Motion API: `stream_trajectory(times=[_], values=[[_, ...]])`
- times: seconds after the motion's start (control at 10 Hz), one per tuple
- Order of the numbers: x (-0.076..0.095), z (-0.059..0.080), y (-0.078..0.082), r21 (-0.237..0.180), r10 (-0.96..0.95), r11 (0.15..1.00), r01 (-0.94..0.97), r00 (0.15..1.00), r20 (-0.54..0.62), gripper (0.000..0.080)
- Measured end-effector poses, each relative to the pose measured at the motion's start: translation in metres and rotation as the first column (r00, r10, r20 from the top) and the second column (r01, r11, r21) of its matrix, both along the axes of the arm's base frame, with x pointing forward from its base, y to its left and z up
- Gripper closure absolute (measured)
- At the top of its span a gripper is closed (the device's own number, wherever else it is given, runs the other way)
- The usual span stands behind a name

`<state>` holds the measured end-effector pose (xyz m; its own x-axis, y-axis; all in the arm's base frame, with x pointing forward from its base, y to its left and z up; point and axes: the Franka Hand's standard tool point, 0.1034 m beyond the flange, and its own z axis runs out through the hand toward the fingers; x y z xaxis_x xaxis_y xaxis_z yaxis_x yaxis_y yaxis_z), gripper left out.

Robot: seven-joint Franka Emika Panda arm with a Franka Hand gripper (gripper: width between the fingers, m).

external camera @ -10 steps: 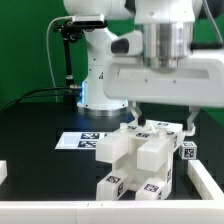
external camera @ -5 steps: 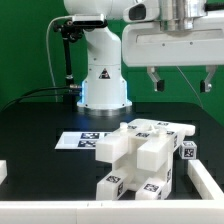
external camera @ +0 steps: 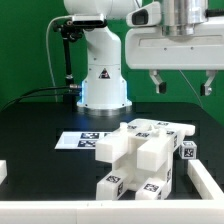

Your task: Assemble chair

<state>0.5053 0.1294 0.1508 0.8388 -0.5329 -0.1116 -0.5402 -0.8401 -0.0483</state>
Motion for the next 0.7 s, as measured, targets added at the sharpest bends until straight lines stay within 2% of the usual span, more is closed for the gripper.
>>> stream_trajectory(times=[0.2, 0.6, 0.7], values=[[-0.020, -0.014, 0.014, -0.029, -0.031, 0.999, 0.029, 0.998, -0.058, 0.0150], [-0.019, -0.015, 0.015, -0.030, -0.028, 0.999, 0.027, 0.998, -0.048, 0.0150], [-0.031, -0.028, 0.025, -0.037, -0.036, 0.999, 0.036, 0.999, -0.018, 0.0150]])
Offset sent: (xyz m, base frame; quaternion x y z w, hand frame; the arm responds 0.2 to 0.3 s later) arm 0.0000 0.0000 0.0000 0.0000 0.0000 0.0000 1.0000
